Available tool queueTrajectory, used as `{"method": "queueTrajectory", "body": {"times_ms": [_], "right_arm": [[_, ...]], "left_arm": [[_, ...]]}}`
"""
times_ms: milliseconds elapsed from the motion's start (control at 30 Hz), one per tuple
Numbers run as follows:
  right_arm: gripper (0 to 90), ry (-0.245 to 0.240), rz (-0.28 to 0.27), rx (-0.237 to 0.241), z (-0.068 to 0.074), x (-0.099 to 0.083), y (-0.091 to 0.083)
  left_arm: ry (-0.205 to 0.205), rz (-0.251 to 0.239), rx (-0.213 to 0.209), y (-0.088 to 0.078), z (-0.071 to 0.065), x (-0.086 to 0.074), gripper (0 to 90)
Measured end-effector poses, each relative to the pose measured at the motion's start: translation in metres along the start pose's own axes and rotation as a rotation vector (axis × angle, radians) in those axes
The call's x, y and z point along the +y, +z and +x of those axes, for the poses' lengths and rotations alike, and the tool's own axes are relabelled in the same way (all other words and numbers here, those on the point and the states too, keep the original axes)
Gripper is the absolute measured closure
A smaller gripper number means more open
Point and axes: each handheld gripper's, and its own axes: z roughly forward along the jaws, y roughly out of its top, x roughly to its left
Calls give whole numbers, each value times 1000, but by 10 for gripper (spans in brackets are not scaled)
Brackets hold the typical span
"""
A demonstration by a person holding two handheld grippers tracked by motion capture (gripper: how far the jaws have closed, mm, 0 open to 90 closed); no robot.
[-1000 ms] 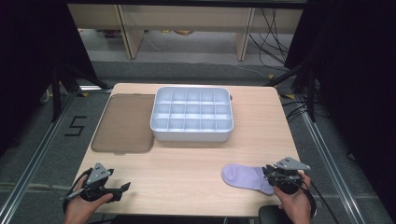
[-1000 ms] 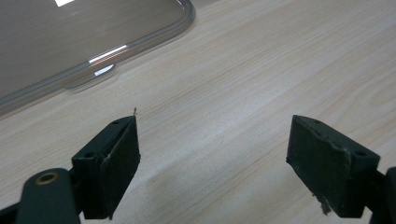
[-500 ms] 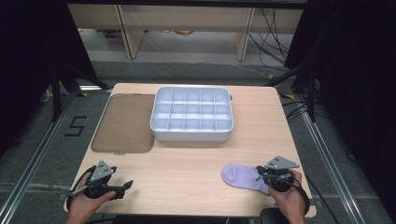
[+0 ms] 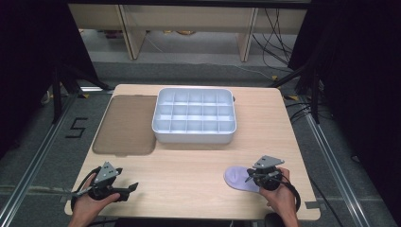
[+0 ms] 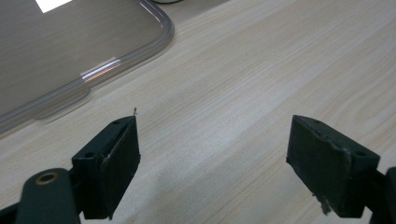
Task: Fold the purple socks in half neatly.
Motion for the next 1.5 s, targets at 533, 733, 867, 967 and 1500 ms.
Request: {"method": "queueTrajectory", "body": {"times_ms": [533,733,867,967,1500], "right_arm": [[900,-78,75,28,22,15,27],[900,-109,69,55,37,30,39],[900,-140,73,83,47,40,44],[900,-156,62,96,52,44,48],[891,-205,45,130,92,77,73]], "left_arm": [[3,16,-11,1,-2,0,170],[-52,-9,-55,1,-4,1,170],[-40,4,-67,1,-5,1,170],[-32,6,-69,1,-5,1,170],[-26,11,-154,10,-15,7,170]]}}
